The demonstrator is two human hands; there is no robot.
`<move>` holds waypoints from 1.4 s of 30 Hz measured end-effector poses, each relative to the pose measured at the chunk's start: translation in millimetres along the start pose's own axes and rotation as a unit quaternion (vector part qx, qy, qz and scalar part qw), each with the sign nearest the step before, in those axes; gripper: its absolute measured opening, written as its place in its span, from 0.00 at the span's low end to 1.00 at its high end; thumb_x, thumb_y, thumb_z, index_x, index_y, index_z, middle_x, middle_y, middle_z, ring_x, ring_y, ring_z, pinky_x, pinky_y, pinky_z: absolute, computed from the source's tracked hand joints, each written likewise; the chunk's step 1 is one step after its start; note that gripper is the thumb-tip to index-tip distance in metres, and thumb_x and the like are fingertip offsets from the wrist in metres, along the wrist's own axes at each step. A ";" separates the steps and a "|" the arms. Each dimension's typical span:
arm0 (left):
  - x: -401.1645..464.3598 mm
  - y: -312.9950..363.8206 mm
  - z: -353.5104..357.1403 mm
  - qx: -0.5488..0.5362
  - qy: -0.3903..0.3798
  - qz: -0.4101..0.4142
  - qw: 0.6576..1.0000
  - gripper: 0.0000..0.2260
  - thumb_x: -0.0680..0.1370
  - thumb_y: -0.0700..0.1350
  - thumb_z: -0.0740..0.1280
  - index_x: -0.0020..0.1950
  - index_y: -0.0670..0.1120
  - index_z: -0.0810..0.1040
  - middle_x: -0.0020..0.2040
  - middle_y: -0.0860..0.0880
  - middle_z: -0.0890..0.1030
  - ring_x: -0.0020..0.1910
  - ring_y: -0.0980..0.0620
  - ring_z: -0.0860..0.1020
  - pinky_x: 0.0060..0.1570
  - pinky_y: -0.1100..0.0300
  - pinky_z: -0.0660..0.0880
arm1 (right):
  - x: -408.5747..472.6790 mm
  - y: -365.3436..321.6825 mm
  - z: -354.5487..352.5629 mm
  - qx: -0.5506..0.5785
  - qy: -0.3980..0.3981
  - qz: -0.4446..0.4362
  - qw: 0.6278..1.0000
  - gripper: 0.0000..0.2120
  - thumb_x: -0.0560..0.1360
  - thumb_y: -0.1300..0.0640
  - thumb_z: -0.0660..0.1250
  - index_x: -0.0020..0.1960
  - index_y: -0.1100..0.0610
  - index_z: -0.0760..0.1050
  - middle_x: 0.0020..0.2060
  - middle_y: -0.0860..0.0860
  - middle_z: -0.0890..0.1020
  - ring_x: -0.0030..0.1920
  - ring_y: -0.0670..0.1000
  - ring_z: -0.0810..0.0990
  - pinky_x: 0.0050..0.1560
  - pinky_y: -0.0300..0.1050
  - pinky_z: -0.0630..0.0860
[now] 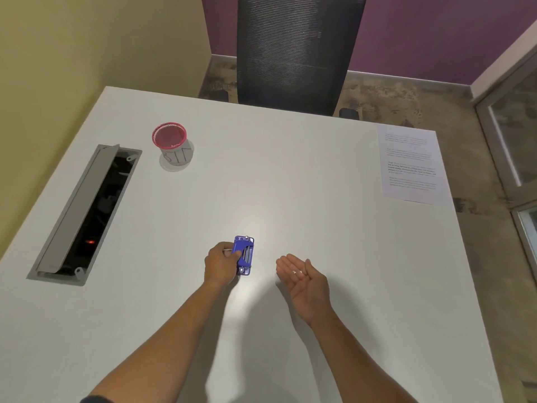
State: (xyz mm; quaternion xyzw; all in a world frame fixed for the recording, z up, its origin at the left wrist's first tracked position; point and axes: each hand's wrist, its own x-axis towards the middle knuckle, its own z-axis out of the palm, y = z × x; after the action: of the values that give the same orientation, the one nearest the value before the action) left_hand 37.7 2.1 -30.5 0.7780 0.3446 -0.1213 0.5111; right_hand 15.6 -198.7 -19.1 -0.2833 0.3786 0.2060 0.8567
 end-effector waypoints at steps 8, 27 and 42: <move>12.9 2.4 -23.2 -0.062 0.010 -0.013 0.998 0.05 0.77 0.39 0.67 0.51 0.45 0.79 0.39 0.49 0.82 0.40 0.47 0.80 0.43 0.56 0.77 | 14.7 8.8 23.8 -0.024 -0.015 0.011 1.000 0.20 0.84 0.53 0.55 0.59 0.69 0.76 0.56 0.65 0.83 0.56 0.60 0.84 0.56 0.51 0.81; 110.9 34.6 -123.8 -0.138 0.099 0.002 0.985 0.12 0.78 0.39 0.63 0.44 0.55 0.79 0.45 0.45 0.83 0.46 0.41 0.81 0.49 0.47 0.80 | 105.1 30.5 190.9 -0.052 -0.086 -0.004 0.995 0.20 0.84 0.53 0.54 0.57 0.68 0.76 0.57 0.64 0.80 0.56 0.60 0.82 0.52 0.51 0.79; 167.1 43.6 -129.7 -0.190 0.100 -0.018 0.976 0.09 0.79 0.38 0.62 0.57 0.40 0.79 0.48 0.41 0.82 0.42 0.46 0.79 0.43 0.53 0.77 | 169.5 25.8 377.2 -0.257 -0.178 -0.086 0.946 0.26 0.84 0.48 0.51 0.72 0.67 0.65 0.70 0.63 0.71 0.70 0.60 0.72 0.71 0.53 0.69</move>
State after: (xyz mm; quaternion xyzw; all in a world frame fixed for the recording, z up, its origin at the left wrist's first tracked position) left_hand 167.7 174.5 -31.7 0.6684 0.4248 0.0158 0.6103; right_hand 308.2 86.2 51.2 -0.4841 0.1284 0.2687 0.8228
